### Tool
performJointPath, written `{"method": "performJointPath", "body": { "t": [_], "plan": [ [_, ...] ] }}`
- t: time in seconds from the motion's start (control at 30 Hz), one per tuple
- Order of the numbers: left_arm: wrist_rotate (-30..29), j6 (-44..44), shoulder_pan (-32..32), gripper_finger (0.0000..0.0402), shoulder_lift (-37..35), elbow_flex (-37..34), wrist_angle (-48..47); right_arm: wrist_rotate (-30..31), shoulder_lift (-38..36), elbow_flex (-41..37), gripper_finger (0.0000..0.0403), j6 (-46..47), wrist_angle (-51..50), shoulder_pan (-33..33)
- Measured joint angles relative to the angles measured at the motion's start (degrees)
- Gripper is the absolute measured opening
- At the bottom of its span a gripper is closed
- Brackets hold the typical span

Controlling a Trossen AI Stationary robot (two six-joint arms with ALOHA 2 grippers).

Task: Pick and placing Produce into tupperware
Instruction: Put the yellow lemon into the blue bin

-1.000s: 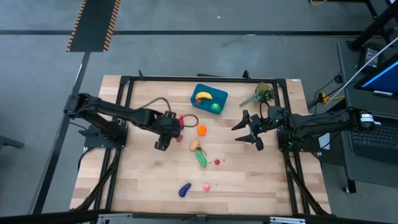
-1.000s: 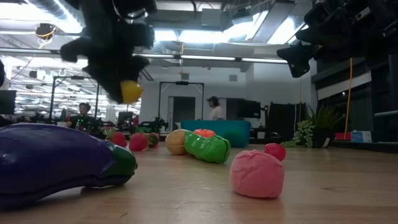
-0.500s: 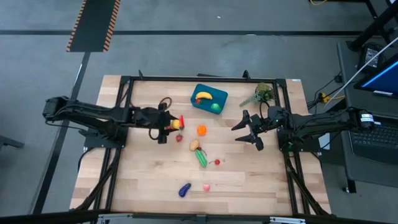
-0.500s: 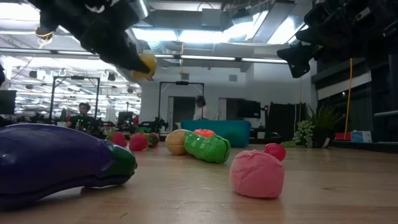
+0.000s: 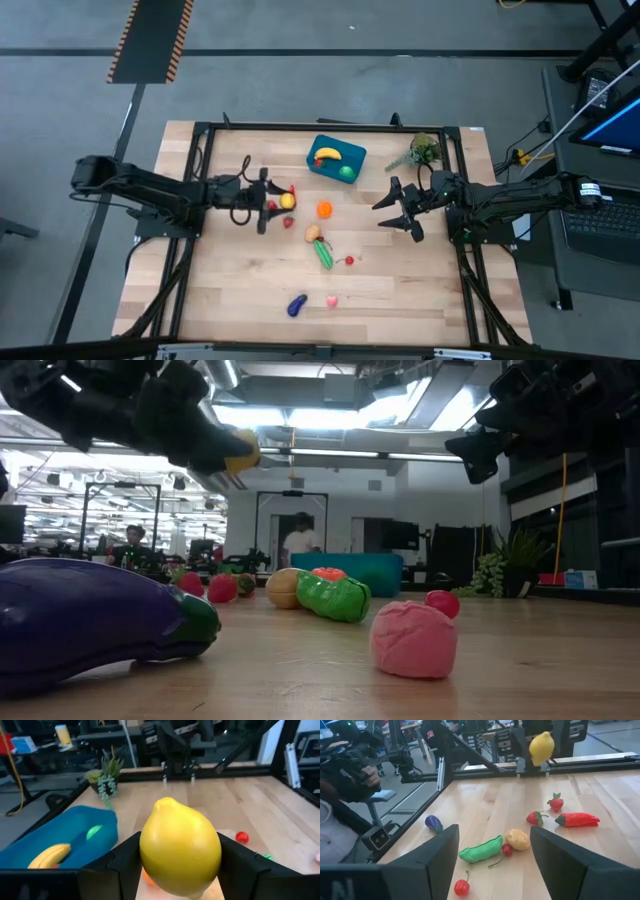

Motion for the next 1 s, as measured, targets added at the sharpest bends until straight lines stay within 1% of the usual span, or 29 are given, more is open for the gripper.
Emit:
{"method": "performJointPath", "body": {
  "t": [0.07,0.23,0.47,0.53,0.73,0.93,1.0],
  "plan": [
    [0.9,0.35,-0.02,0.0201,1.37,0.04,1.61,0.01,0.0,0.0,0.0248,-0.07,0.0,0.01],
    [0.93,1.14,0.28,0.0201,5.38,0.03,6.2,0.02,0.0,0.0,0.0248,-0.26,0.02,0.01],
    [0.21,-1.13,2.01,0.0201,9.61,0.03,13.25,0.11,-0.02,0.0,0.0248,-1.76,0.02,-0.02],
    [-1.57,-1.27,2.12,0.0201,10.42,0.05,14.53,0.11,0.01,0.0,0.0248,-1.82,0.02,0.0],
    [-11.01,-1.4,2.12,0.0201,11.62,0.05,15.04,0.13,-0.02,0.0,0.0248,-1.81,0.02,0.01],
    [-11.82,-1.4,2.12,0.0201,12.43,0.05,15.01,0.15,-0.01,0.0,0.0248,-3.26,0.02,0.01],
    [-13.23,-1.47,2.24,0.0201,12.43,0.07,15.01,0.15,0.0,0.0,0.0248,-3.05,0.04,-0.02]
  ]
}}
